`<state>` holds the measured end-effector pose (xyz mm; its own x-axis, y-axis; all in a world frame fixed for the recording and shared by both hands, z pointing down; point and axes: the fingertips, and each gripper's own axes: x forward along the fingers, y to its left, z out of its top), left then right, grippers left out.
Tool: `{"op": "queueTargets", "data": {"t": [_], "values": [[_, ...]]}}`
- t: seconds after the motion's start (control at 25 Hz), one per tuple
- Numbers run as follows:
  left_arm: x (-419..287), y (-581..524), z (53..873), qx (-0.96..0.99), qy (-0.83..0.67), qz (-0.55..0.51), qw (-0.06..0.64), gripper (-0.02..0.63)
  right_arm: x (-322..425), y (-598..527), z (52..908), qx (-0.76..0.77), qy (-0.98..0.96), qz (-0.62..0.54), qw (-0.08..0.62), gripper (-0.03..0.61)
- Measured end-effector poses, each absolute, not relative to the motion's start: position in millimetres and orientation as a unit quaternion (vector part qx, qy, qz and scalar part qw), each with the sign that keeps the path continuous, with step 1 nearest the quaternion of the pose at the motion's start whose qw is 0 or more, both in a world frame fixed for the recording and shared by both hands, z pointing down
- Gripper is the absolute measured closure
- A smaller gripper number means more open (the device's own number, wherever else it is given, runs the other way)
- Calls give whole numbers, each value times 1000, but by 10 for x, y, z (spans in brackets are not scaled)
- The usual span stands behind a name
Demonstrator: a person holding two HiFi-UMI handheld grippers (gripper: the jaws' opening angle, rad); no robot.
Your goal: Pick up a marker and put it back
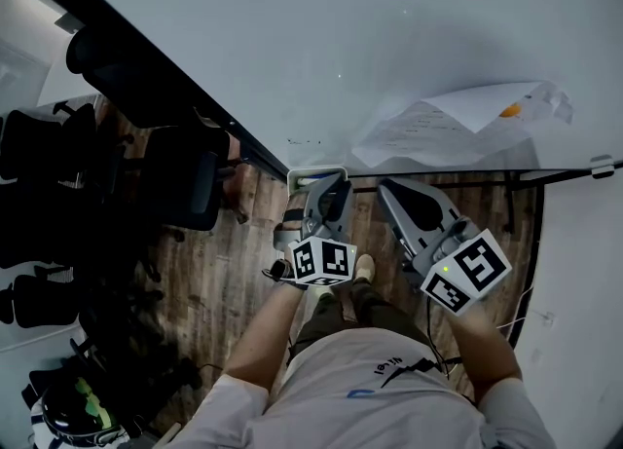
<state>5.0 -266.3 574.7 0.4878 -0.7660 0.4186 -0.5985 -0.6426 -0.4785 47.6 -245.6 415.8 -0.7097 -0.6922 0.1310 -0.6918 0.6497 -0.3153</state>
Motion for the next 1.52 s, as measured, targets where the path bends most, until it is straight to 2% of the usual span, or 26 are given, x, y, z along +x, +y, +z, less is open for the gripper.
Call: {"op": "queueTargets", "data": {"t": [0.28, 0.44, 0.64, 1.32, 1.52], "values": [[109, -2590, 5772, -863, 391, -297, 118, 538, 477, -2458, 4182, -382, 907, -176, -1, 566], [161, -2549, 5741, -872, 384, -283, 110, 511, 475, -2437, 4169, -382, 908, -175, 1, 566], [141, -2482, 5570, -882, 396, -244, 74, 509, 459, -2398, 4127, -382, 908, -172, 3, 566], [-232, -2077, 4291, -892, 440, -100, -8, 512, 171, -2178, 3785, -361, 923, -134, 16, 566], [-368, -1970, 3892, -889, 452, -67, -7, 546, 75, -2114, 3636, -355, 927, -121, 23, 566]]}}
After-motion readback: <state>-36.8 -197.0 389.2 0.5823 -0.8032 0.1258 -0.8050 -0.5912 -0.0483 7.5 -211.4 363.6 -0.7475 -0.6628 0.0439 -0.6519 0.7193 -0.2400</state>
